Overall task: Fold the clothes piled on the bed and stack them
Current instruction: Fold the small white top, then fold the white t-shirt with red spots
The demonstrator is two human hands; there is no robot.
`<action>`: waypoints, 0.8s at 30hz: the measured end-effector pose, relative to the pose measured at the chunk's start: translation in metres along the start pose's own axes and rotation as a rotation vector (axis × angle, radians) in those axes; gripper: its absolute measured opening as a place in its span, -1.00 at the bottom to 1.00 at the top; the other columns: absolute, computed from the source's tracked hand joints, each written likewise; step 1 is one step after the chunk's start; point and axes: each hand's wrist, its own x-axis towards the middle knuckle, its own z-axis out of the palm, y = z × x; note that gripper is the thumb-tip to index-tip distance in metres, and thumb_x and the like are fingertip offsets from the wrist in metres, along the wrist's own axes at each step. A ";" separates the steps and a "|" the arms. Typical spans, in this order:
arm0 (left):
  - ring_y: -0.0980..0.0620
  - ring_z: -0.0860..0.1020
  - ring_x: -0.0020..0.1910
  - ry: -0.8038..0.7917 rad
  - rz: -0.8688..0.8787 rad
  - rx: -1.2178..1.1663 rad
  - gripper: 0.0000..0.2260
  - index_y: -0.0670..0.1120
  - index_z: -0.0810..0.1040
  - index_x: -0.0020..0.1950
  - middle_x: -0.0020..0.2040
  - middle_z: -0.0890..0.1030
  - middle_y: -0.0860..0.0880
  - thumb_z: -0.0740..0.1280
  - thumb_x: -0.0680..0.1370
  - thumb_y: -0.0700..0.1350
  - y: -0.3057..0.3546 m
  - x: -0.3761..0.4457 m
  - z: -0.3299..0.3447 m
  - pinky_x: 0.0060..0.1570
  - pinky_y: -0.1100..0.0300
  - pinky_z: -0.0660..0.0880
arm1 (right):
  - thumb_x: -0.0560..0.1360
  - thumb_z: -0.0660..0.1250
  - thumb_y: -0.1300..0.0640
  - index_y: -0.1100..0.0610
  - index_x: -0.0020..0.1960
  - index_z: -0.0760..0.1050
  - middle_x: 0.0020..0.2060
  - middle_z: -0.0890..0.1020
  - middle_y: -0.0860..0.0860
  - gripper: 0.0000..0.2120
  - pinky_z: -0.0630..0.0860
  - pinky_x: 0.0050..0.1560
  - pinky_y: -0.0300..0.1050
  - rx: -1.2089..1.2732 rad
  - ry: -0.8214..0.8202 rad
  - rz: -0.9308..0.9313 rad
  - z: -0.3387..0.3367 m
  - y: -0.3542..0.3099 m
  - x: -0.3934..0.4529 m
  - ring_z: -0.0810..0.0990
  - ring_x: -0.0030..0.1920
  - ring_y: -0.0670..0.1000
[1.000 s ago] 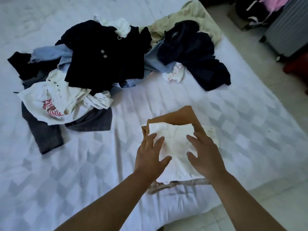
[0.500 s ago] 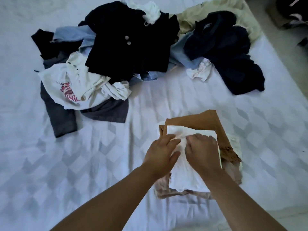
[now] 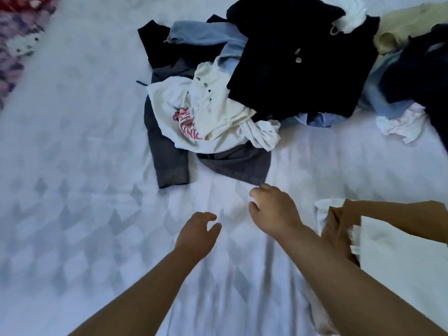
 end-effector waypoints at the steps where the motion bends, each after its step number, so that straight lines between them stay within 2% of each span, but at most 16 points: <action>1: 0.08 0.47 0.17 -0.006 -0.016 -0.002 -0.70 -0.02 0.47 0.32 0.32 0.44 0.03 0.25 0.60 0.00 -0.012 0.007 -0.008 0.15 0.30 0.32 | 0.57 0.13 0.10 0.14 -0.05 0.43 0.00 0.49 0.06 -0.84 0.32 -0.09 -0.09 -0.008 -0.001 -0.002 0.002 -0.009 0.015 0.48 0.10 0.12; 3: 0.08 0.47 0.19 -0.002 -0.026 0.003 -0.70 -0.03 0.47 0.31 0.32 0.44 0.03 0.25 0.60 0.00 -0.032 0.020 -0.024 0.16 0.31 0.31 | 0.57 0.16 0.09 0.16 0.14 0.47 0.09 0.50 0.07 -0.77 0.39 -0.01 -0.07 -0.026 0.000 0.000 0.005 -0.024 0.045 0.48 0.14 0.12; 6: 0.08 0.43 0.26 0.010 -0.028 0.012 -0.69 -0.03 0.47 0.32 0.31 0.44 0.03 0.24 0.60 0.00 -0.061 0.041 -0.047 0.19 0.33 0.28 | 0.56 0.18 0.11 0.19 0.16 0.48 0.12 0.47 0.10 -0.75 0.42 -0.02 -0.03 -0.067 0.059 -0.015 0.006 -0.045 0.099 0.48 0.14 0.15; 9: 0.10 0.45 0.23 0.018 -0.049 -0.051 -0.70 -0.03 0.48 0.30 0.29 0.46 0.04 0.26 0.59 -0.02 -0.082 0.058 -0.064 0.16 0.37 0.27 | 0.51 0.24 0.19 0.18 0.29 0.44 0.28 0.38 0.16 -0.64 0.38 0.10 0.05 -0.133 0.220 -0.048 -0.001 -0.060 0.149 0.38 0.24 0.21; 10: 0.12 0.46 0.18 0.025 -0.056 -0.083 -0.71 -0.03 0.49 0.29 0.27 0.48 0.04 0.26 0.59 -0.03 -0.088 0.063 -0.069 0.12 0.38 0.27 | 0.47 0.27 0.24 0.14 0.38 0.37 0.37 0.30 0.19 -0.53 0.32 0.19 0.08 -0.166 0.273 -0.043 -0.002 -0.065 0.163 0.31 0.32 0.22; 12: 0.18 0.45 0.08 0.033 -0.060 -0.133 -0.73 -0.04 0.49 0.28 0.23 0.49 0.05 0.27 0.59 -0.05 -0.097 0.070 -0.076 0.06 0.41 0.27 | 0.43 0.31 0.27 0.05 0.53 0.07 0.50 0.03 0.19 -0.25 0.13 0.38 0.11 -0.313 0.278 0.012 -0.003 -0.069 0.187 0.07 0.47 0.22; 13: 0.20 0.45 0.05 0.031 -0.057 -0.146 -0.73 -0.04 0.50 0.28 0.22 0.49 0.06 0.27 0.59 -0.05 -0.100 0.072 -0.079 0.04 0.42 0.26 | 0.42 0.33 0.26 0.02 0.54 -0.07 0.52 -0.08 0.17 -0.16 0.05 0.42 0.13 -0.381 0.259 0.060 -0.004 -0.067 0.195 -0.04 0.49 0.22; 14: 0.20 0.45 0.04 0.026 -0.056 -0.160 -0.73 -0.04 0.50 0.28 0.22 0.50 0.06 0.27 0.59 -0.05 -0.103 0.074 -0.081 0.04 0.42 0.27 | 0.43 0.35 0.24 0.01 0.54 -0.13 0.52 -0.15 0.14 -0.12 0.01 0.44 0.15 -0.428 0.252 0.101 -0.003 -0.065 0.203 -0.09 0.50 0.22; 15: 0.20 0.45 0.04 0.016 -0.054 -0.172 -0.73 -0.03 0.51 0.28 0.22 0.50 0.06 0.28 0.58 -0.05 -0.106 0.074 -0.082 0.05 0.41 0.28 | 0.44 0.34 0.22 0.00 0.53 -0.09 0.53 -0.15 0.11 -0.17 0.01 0.44 0.16 -0.460 0.252 0.129 -0.004 -0.060 0.208 -0.09 0.50 0.22; 16: 0.19 0.46 0.04 0.000 -0.054 -0.180 -0.73 -0.02 0.50 0.28 0.23 0.50 0.06 0.27 0.58 -0.05 -0.107 0.074 -0.084 0.07 0.39 0.30 | 0.47 0.31 0.21 0.02 0.51 0.05 0.54 -0.09 0.08 -0.30 0.03 0.43 0.17 -0.470 0.257 0.133 -0.004 -0.056 0.212 -0.05 0.49 0.22; 18: 0.17 0.48 0.07 -0.039 -0.057 -0.194 -0.72 -0.01 0.49 0.30 0.24 0.50 0.07 0.27 0.59 -0.04 -0.108 0.071 -0.087 0.12 0.35 0.34 | 0.51 0.24 0.24 0.13 0.33 0.39 0.48 0.22 0.10 -0.62 0.10 0.35 0.15 -0.373 0.346 0.068 -0.007 -0.048 0.213 0.11 0.46 0.22; 19: 0.16 0.48 0.08 -0.053 -0.058 -0.204 -0.72 0.00 0.49 0.30 0.23 0.50 0.07 0.26 0.59 -0.03 -0.109 0.069 -0.089 0.14 0.33 0.35 | 0.50 0.23 0.27 0.21 0.21 0.48 0.35 0.41 0.16 -0.71 0.16 0.30 0.15 -0.281 0.401 0.027 -0.008 -0.046 0.212 0.23 0.40 0.24; 20: 0.16 0.48 0.08 -0.061 -0.056 -0.208 -0.72 0.00 0.49 0.30 0.23 0.51 0.07 0.26 0.59 -0.03 -0.109 0.066 -0.090 0.14 0.33 0.36 | 0.48 0.24 0.30 0.28 0.12 0.51 0.16 0.54 0.23 -0.77 0.23 0.23 0.17 -0.193 0.438 0.003 -0.010 -0.048 0.208 0.36 0.30 0.28; 21: 0.17 0.48 0.06 -0.061 -0.050 -0.207 -0.72 0.01 0.49 0.30 0.22 0.51 0.08 0.26 0.59 -0.03 -0.108 0.062 -0.091 0.12 0.34 0.36 | 0.46 0.23 0.34 0.33 0.06 0.51 -0.02 0.57 0.28 -0.80 0.31 0.14 0.16 -0.124 0.459 0.000 -0.013 -0.051 0.202 0.46 0.16 0.31; 22: 0.18 0.48 0.05 -0.053 -0.043 -0.207 -0.73 0.01 0.49 0.29 0.21 0.52 0.08 0.26 0.59 -0.02 -0.106 0.058 -0.091 0.10 0.36 0.36 | 0.46 0.21 0.35 0.35 0.04 0.49 -0.11 0.56 0.30 -0.82 0.36 0.05 0.13 -0.078 0.454 0.017 -0.016 -0.056 0.193 0.50 0.04 0.32; 24: 0.20 0.49 0.03 -0.040 -0.026 -0.228 -0.75 0.02 0.51 0.26 0.17 0.52 0.11 0.26 0.59 -0.02 -0.099 0.050 -0.091 0.06 0.37 0.36 | 0.49 0.18 0.34 0.34 0.06 0.46 -0.12 0.52 0.30 -0.82 0.37 -0.06 0.09 -0.012 0.438 0.062 -0.019 -0.067 0.173 0.48 -0.05 0.30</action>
